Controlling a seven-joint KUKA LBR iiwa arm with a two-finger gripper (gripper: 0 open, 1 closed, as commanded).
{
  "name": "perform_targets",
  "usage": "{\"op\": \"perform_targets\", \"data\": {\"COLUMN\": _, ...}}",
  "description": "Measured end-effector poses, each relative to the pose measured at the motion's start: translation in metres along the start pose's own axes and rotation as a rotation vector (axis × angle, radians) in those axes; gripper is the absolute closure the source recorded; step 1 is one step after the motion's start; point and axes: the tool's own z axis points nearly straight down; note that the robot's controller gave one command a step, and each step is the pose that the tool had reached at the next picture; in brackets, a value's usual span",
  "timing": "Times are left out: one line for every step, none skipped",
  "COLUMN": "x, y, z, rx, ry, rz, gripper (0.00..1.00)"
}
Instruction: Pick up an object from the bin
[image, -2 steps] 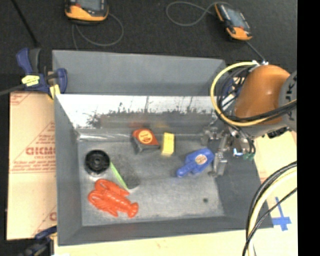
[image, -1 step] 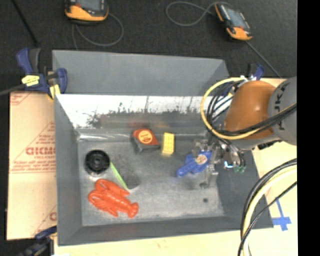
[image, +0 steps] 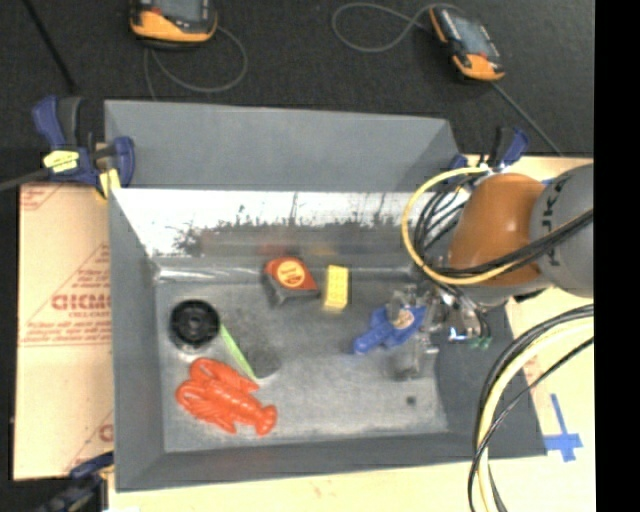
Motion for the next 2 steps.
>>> {"op": "perform_targets", "data": {"x": -0.002, "y": -0.001, "z": 0.022, "rx": -0.003, "ry": -0.009, "rz": 0.080, "gripper": 0.00}}
{"op": "perform_targets", "data": {"x": -0.025, "y": 0.002, "z": 0.012, "rx": 0.001, "ry": -0.005, "rz": -0.056, "gripper": 1.00}}
